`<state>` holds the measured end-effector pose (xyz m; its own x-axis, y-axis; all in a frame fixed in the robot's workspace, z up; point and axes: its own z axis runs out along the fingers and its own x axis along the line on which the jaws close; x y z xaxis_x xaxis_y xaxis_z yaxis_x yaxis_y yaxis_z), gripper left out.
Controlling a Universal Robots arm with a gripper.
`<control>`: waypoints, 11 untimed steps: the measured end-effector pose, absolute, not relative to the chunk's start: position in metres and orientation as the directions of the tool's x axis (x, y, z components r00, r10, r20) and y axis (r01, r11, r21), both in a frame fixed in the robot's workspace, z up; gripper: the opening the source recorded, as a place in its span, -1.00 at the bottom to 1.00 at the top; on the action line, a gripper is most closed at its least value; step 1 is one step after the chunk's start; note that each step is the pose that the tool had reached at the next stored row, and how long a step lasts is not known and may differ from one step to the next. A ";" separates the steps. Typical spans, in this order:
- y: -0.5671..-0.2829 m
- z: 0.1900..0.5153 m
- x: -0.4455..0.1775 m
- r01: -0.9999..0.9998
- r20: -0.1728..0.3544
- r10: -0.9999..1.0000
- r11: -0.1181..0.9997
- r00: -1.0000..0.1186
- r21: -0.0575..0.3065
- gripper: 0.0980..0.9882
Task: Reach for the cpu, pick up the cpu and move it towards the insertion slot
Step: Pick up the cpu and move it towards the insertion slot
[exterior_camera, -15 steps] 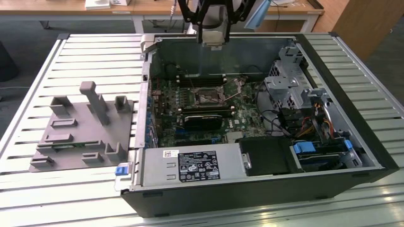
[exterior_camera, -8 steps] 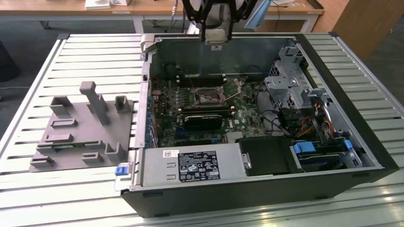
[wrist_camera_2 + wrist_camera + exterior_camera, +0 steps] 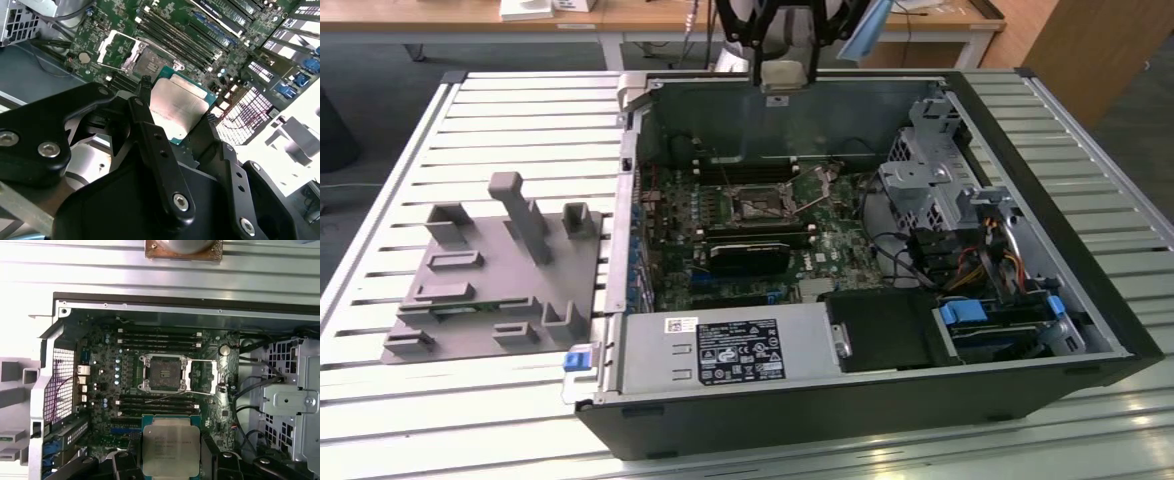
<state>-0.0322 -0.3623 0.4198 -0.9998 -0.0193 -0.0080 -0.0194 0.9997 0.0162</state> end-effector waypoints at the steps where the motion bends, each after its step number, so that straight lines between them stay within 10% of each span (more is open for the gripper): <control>1: -0.361 0.420 -0.031 -0.019 -0.008 -0.019 1.000 -1.000 0.016 0.00; 11: -0.349 0.418 -0.017 -0.019 -0.008 -0.019 1.000 -1.000 0.016 0.00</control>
<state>-0.0168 -0.3488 0.4177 -0.9998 -0.0193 -0.0082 -0.0194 0.9997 0.0162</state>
